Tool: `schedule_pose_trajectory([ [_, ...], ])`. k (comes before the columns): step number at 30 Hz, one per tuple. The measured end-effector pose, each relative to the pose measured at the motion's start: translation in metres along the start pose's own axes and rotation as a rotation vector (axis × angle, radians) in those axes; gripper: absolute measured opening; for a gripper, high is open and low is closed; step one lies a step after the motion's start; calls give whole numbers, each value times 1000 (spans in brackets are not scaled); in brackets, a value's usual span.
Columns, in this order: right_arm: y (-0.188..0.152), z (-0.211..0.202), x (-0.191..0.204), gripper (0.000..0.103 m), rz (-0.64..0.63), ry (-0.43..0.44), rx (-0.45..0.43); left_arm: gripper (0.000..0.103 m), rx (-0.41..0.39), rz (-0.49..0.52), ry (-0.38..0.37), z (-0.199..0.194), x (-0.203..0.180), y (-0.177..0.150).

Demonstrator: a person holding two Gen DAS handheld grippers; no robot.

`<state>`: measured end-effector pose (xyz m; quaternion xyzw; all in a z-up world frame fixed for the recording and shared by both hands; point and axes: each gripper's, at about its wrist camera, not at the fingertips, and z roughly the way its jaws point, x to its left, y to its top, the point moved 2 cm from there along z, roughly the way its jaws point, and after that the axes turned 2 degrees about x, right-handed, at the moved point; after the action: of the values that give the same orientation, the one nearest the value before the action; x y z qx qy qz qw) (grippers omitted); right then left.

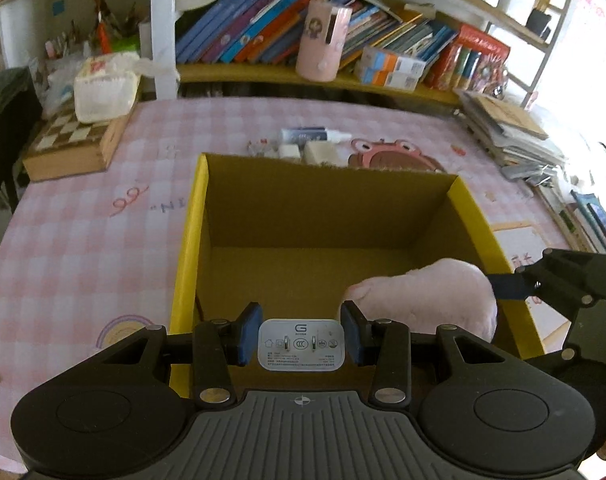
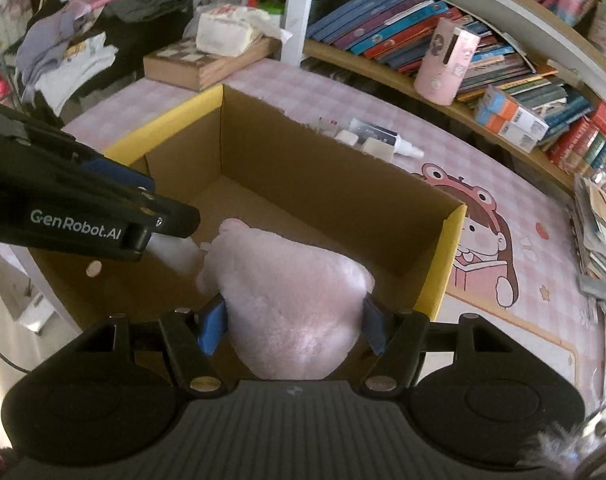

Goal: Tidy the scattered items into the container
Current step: 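Lower the pink pig into the box with the right tool while the left tool holds the charger above, then open both tools to drop the pig and charger into the box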

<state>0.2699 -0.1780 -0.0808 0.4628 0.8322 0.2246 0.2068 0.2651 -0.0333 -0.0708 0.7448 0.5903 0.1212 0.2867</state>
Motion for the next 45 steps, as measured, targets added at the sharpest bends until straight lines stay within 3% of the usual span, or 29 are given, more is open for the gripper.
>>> schedule_pose_trajectory([
  [16, -8, 22, -4, 70, -70, 67, 5, 43, 36, -33, 44, 7, -5, -7],
  [17, -8, 22, -4, 73, -71, 67, 3, 47, 36, -34, 47, 7, -6, -6],
  [20, -7, 22, -6, 81, -76, 62, -2, 77, 33, -43, 59, 7, -6, -5],
  [21, -7, 22, -7, 83, -76, 64, -4, 79, 30, -47, 62, 7, -5, -6],
  [40, -7, 24, -21, 84, -203, 162, 8, 80, 34, -105, 99, 1, -15, -16],
  [45, -7, 21, -21, 86, -211, 148, 3, 80, 29, -132, 102, -1, -14, -16],
])
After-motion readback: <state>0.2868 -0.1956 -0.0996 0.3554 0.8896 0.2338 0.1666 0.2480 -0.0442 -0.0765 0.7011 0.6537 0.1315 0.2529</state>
